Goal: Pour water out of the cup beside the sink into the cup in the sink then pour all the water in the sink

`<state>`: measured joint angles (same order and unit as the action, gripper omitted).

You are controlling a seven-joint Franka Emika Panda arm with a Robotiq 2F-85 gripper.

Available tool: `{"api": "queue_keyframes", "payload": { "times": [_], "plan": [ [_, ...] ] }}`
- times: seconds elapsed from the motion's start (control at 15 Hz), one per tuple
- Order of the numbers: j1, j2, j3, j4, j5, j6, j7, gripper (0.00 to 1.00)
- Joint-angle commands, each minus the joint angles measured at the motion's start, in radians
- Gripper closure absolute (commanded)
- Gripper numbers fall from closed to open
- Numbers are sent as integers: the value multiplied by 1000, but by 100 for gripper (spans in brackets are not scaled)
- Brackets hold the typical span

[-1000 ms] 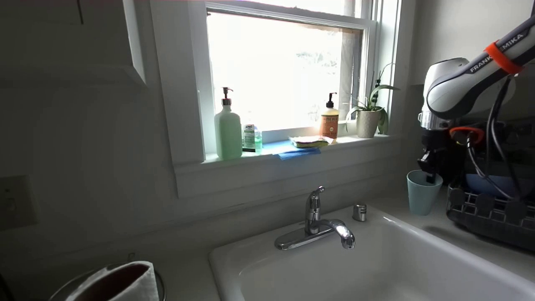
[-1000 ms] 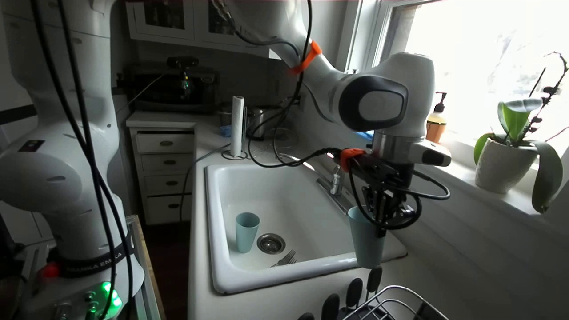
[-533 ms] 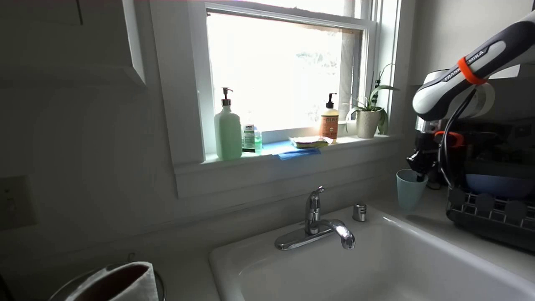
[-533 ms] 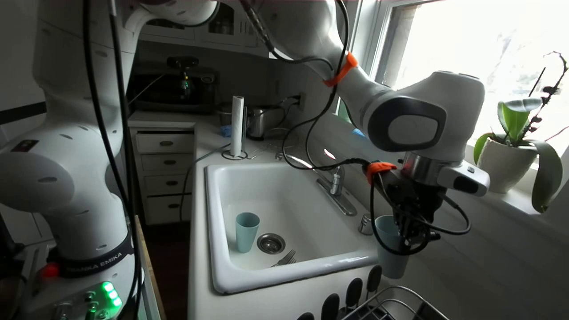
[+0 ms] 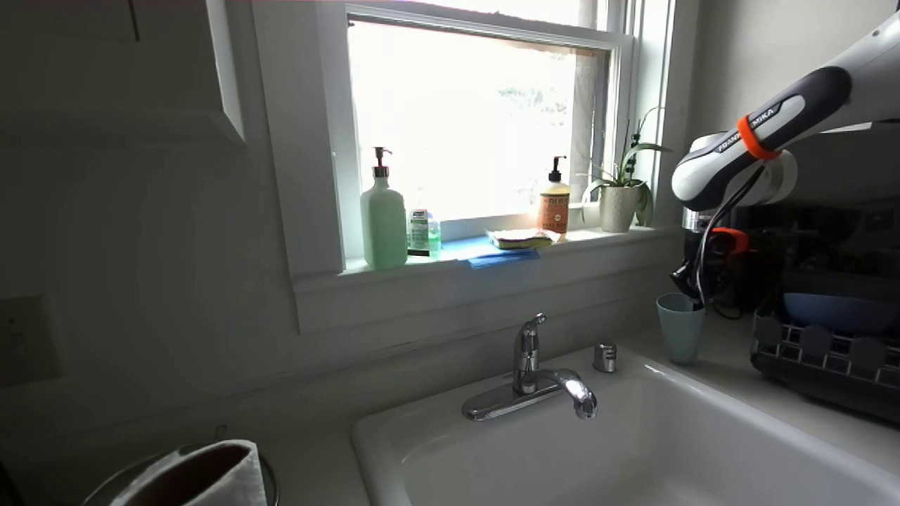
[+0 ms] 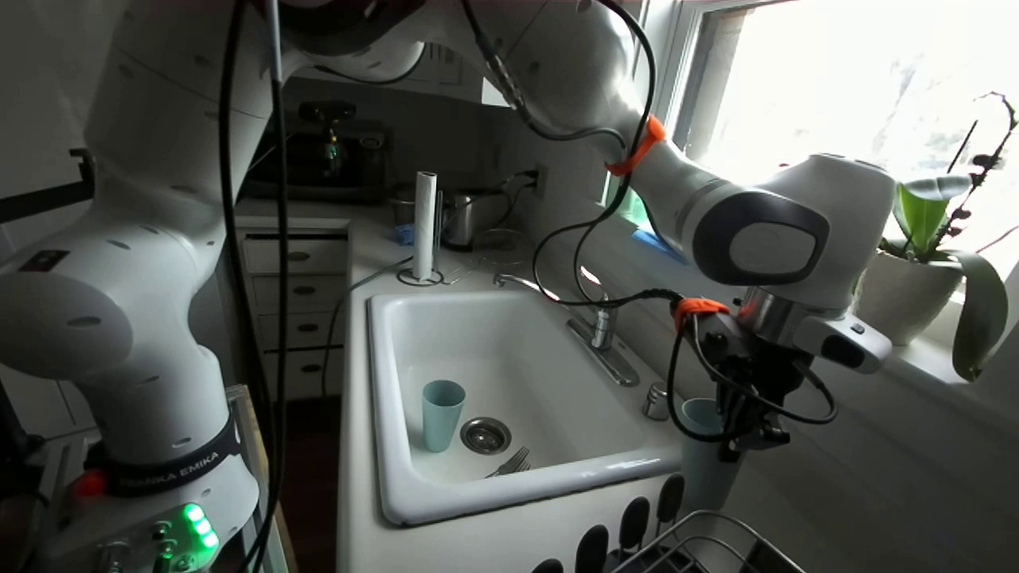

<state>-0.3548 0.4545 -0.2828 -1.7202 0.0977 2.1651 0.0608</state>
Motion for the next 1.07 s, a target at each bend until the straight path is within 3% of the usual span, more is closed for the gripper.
{"api": "queue_keyframes", "payload": {
  "times": [0.0,0.07,0.33,0.73,1.0],
  "plan": [
    [-20,48,9,83,19,-67,21,87],
    [-20,53,8,90,15,-71,25,68],
    [-22,53,6,106,5,-74,28,43],
    [30,-109,-3,-24,-93,-18,-13,2],
    [65,-254,21,-140,-155,-66,-104,0]
  ]
}}
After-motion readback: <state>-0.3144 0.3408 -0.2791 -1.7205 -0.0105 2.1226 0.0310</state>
